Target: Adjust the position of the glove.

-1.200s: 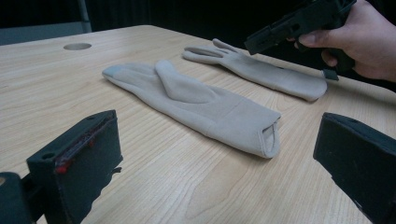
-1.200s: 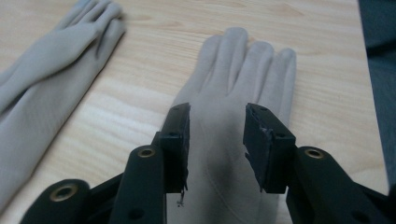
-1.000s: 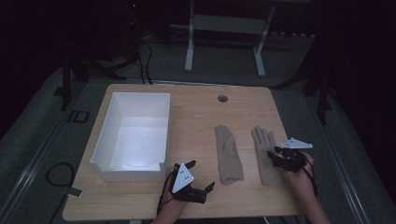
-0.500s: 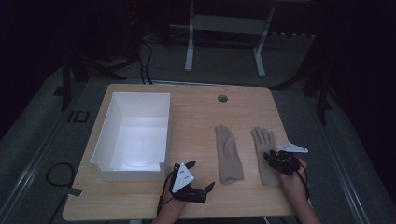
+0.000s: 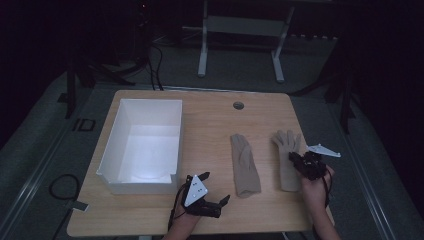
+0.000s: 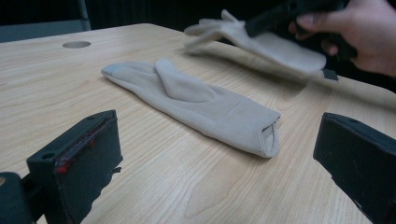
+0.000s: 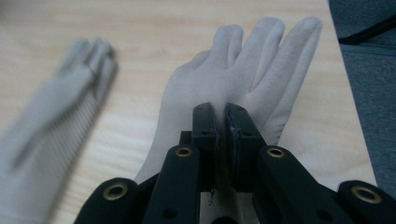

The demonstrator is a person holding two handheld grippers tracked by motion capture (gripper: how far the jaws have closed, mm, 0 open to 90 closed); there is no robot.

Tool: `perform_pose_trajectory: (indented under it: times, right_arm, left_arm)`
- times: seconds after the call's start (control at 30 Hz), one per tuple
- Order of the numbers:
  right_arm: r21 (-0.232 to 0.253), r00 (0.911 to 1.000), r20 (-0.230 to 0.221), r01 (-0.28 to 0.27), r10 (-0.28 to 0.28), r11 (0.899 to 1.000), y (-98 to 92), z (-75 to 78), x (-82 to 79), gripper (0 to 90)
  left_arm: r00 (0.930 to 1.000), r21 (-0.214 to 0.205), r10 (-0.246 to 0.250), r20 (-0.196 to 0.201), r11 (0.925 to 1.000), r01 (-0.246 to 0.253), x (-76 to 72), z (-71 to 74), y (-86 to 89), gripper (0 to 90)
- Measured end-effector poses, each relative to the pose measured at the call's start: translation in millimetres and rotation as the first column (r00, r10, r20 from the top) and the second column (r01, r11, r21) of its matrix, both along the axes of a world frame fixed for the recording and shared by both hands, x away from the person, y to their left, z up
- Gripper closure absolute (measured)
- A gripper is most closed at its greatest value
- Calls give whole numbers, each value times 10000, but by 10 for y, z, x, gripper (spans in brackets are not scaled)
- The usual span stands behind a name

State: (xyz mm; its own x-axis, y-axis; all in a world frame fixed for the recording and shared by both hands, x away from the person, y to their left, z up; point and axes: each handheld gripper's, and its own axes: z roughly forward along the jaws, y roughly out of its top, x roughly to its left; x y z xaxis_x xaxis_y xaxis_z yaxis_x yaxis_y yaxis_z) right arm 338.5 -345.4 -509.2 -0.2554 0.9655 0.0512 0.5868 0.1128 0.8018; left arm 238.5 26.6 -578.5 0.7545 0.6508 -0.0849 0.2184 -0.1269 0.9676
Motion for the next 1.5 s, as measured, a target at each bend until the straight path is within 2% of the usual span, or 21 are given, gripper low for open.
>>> perform_pose_trajectory:
  times: [0.13, 0.17, 0.2, 0.3, 0.33, 0.4, 0.43, 0.53, 0.6, 0.67, 0.7, 0.83, 0.87, 0.97, 1.0, 1.23, 1.27, 1.37, 1.5]
  right_arm:
    - [122, 9989, 467, 10, -16, 9999, 112, 229, 21, 833]
    - [122, 9989, 467, 10, -16, 9999, 112, 229, 21, 833]
    - [277, 9978, 657, -6, -12, 9996, 181, 339, 39, 833]
    - [388, 9969, 785, -71, 40, 9992, 256, 423, 52, 833]
    - [437, 9954, 934, -235, 193, 9988, 360, 497, 67, 833]
    - [517, 9947, 992, -310, 258, 9982, 415, 524, 73, 833]
    - [447, 9939, 1015, -480, 432, 9978, 542, 561, 86, 833]
    - [678, 9935, 957, -683, 616, 9954, 710, 564, 97, 832]
    - [881, 9931, 881, -846, 769, 9925, 843, 545, 89, 832]
    - [850, 9927, 873, -911, 837, 9922, 889, 536, 87, 832]
    - [865, 9921, 811, -1030, 960, 9909, 997, 510, 79, 832]
    - [699, 9915, 718, -1131, 1081, 9911, 1134, 438, 64, 832]
    - [505, 9916, 609, -1169, 1137, 9919, 1192, 379, 61, 831]
    - [452, 9915, 480, -1230, 1208, 9914, 1229, 306, 58, 831]
    - [244, 9926, 387, -1158, 1148, 9930, 1254, 225, 57, 831]
    - [244, 9922, -198, -1227, 1232, 9921, 1295, 21, 81, 830]
    - [248, 9904, -395, -1318, 1327, 9910, 1306, -29, 90, 830]
    - [72, 9889, -505, -1395, 1396, 9902, 1324, -87, 85, 828]
    - [-57, 9833, -963, -1556, 1543, 9878, 1328, -209, 88, 822]
  left_arm:
    - [10000, -2, -4, -9, 10000, 4, 1, 0, 1, 11]
    - [10000, -2, -4, -9, 10000, 4, 1, 0, 1, 12]
    - [10000, 9, 2, -1, 10000, -2, -1, 1, 0, 12]
    - [10000, 25, 10, 14, 10000, -10, -2, 1, -2, 12]
    - [10000, 16, 14, 6, 10000, -14, -2, 1, -2, 12]
    - [10000, 23, 13, 12, 10000, -13, -2, 1, -2, 11]
    - [10000, 21, 12, 15, 10000, -12, -3, 0, -2, 12]
    - [10000, 23, 2, 15, 10000, -2, -3, 1, -2, 12]
    - [10000, 5, -35, 11, 10000, 35, -1, 0, 0, 11]
    - [10000, 15, -40, 14, 10000, 40, -2, 1, -1, 12]
    - [10000, 16, -45, 30, 10000, 45, -3, 0, -2, 11]
    - [10000, 20, -40, 29, 10000, 40, -3, 0, -2, 12]
    - [10000, 23, -42, 36, 10000, 42, -3, 0, -3, 12]
    - [10000, 39, -38, 57, 10000, 37, -4, 0, -5, 12]
    - [10000, 38, -38, 58, 10000, 38, -4, 0, -5, 12]
    - [10000, 19, -46, 39, 10000, 46, -3, 0, -4, 12]
    - [10000, 25, -52, 44, 10000, 51, -3, 0, -4, 12]
    - [10000, 29, -73, 50, 10000, 73, -4, 1, -4, 12]
    - [10000, 21, -62, 48, 10000, 62, -4, 0, -6, 12]
